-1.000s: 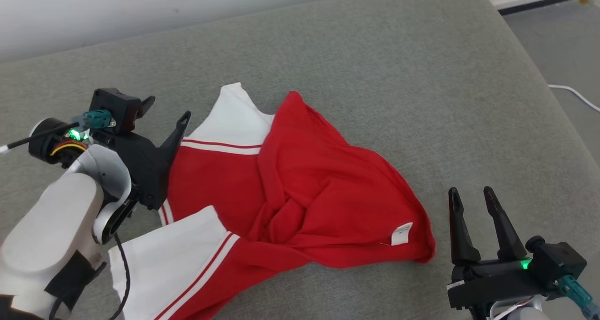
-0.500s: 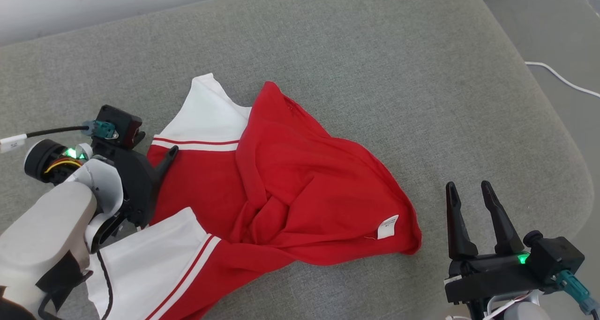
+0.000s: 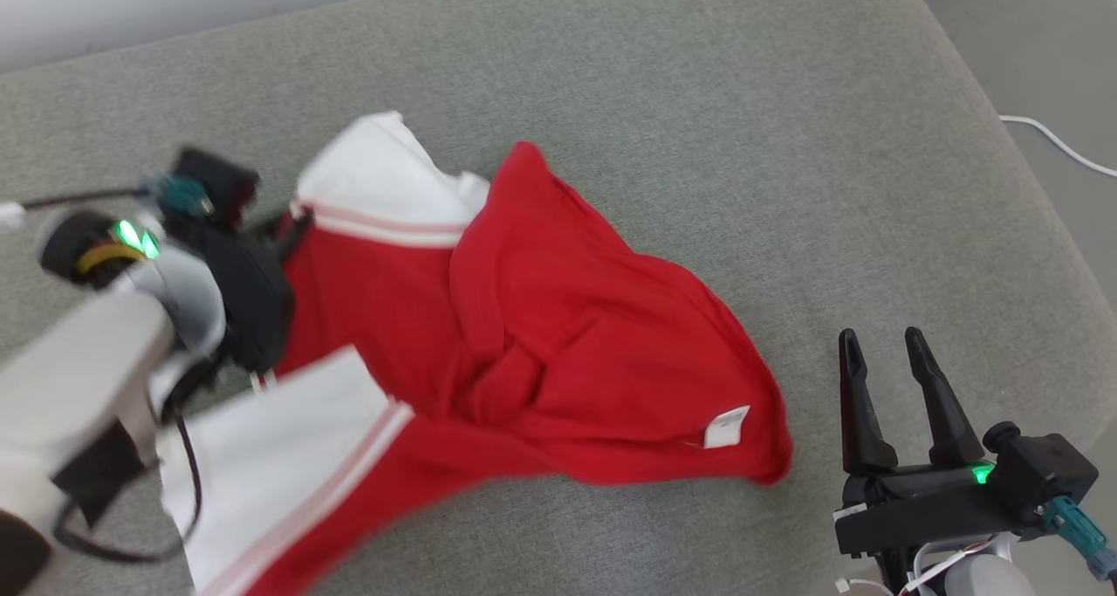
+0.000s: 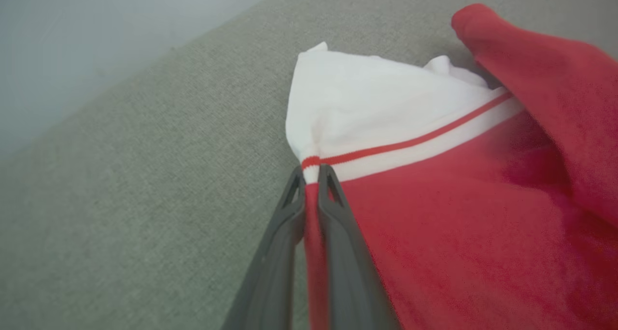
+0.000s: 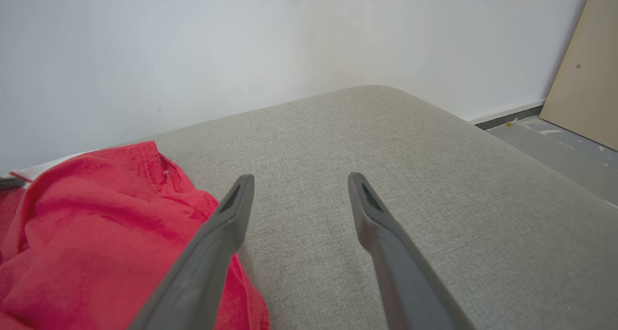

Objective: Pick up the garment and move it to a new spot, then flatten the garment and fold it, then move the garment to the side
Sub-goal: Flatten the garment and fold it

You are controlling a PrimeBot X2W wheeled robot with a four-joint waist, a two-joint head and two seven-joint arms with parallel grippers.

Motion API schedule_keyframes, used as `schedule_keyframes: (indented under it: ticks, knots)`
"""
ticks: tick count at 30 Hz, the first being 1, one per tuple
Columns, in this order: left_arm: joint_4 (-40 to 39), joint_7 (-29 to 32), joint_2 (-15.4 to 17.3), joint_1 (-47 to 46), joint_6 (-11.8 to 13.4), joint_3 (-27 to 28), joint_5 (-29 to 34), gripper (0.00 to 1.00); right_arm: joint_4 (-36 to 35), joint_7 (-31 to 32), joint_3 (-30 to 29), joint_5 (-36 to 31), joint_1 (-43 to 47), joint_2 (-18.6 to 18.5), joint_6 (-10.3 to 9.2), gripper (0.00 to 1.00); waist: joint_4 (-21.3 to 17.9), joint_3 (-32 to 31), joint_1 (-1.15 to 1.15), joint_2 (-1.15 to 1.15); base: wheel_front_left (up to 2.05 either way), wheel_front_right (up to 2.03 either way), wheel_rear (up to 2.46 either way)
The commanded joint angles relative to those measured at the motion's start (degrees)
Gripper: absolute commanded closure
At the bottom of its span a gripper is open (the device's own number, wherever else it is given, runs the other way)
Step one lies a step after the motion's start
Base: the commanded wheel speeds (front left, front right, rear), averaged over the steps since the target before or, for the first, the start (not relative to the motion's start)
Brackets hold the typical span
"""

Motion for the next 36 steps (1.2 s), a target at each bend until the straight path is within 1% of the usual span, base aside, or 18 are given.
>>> schedule_keyframes:
  ticks: [1, 7, 11, 15, 17, 19, 22, 26, 28, 31, 32, 33, 36]
  knots:
    - [0.49, -2.6, 0.88, -2.9, 0.17, 0.18, 0.76, 1.0, -0.08, -0.26, -0.2, -0.19, -0.37, -0.22, -0.15, 0.0, 0.59, -0.2, 0.0, -0.01, 0.0, 0.0, 0.0]
    - [3.93, -11.35, 1.71, -10.05, 0.35, 1.39, 3.95, 1.0, -0.1, -0.26, -0.71, -0.51, -0.77, -0.66, -0.15, 0.0, 1.29, -0.41, 0.0, -0.01, 0.0, 0.0, 0.0]
    - [7.59, -15.01, 2.08, -12.26, 0.91, 1.18, 6.44, 1.0, -0.18, -0.26, -0.99, -0.8, -0.77, -0.49, -0.15, 0.0, 1.31, -0.39, 0.0, -0.01, 0.0, 0.0, 0.0]
    - [11.28, -17.55, 1.03, -11.7, 1.64, 0.54, 7.65, 1.0, 0.03, -0.26, -1.28, -1.15, -0.74, -0.2, -0.15, 0.0, 1.34, -0.26, 0.0, -0.01, 0.0, 0.0, 0.0]
    - [12.73, -18.95, 0.36, -11.21, 2.13, 0.22, 8.35, 0.0, 0.08, -0.26, -1.45, -1.31, -0.72, 0.01, -0.15, 0.0, 1.57, -0.26, 0.0, -0.01, 0.0, 0.0, 0.0]
    - [13.95, -20.2, -0.44, -10.82, 1.93, 0.42, 8.2, 0.0, 0.17, -0.26, -1.55, -1.41, -0.65, 0.13, -0.15, 0.0, 2.08, -0.55, 0.0, -0.01, 0.0, 0.0, 0.0]
    - [14.64, -21.53, -1.3, -10.65, 2.57, 1.27, 7.96, 0.0, 0.18, -0.27, -1.62, -1.64, -0.57, 0.14, -0.15, 0.0, 2.78, -1.2, 0.0, -0.01, 0.0, 0.0, 0.0]
    - [13.65, -22.82, -2.7, -8.61, 3.79, 3.96, 7.22, 0.0, -0.09, -0.26, -1.97, -1.87, -0.05, -0.48, -0.15, 0.0, 4.78, -3.44, 0.0, -0.01, 0.0, 0.0, 0.0]
    - [9.87, -22.92, -2.72, -7.74, 5.36, 7.21, 8.22, 0.0, -0.24, -0.26, -2.17, -1.97, 0.32, -0.73, -0.15, 0.0, 6.07, -4.64, 0.0, -0.01, 0.0, 0.0, 0.0]
    - [2.58, -22.85, -1.92, -2.38, 8.28, 13.27, 10.73, 0.0, -0.32, -0.26, -2.28, -2.09, 1.17, -1.11, -0.15, 0.0, 8.16, -6.52, 0.0, -0.01, 0.0, 0.0, 0.0]
    - [-0.17, -22.86, -1.78, -0.27, 9.13, 15.45, 11.57, 0.0, -0.3, -0.26, -2.34, -2.14, 1.47, -1.19, -0.15, 0.0, 8.92, -7.2, 0.0, -0.01, 0.0, 0.0, 0.0]
    - [-5.16, -22.87, -1.56, 4.14, 10.69, 19.76, 13.72, 0.0, -0.28, -0.23, -2.39, -2.21, 1.88, -1.41, -0.15, 0.0, 10.34, -8.46, 0.0, -0.01, 0.0, 0.0, 0.0]
    - [-11.7, -22.86, -2.17, 11.81, 12.43, 25.5, 16.7, 0.0, -0.12, -0.19, -2.77, -2.3, 2.94, -1.9, -0.15, 0.0, 12.65, -10.23, 0.0, -0.01, 0.0, 0.0, 0.0]
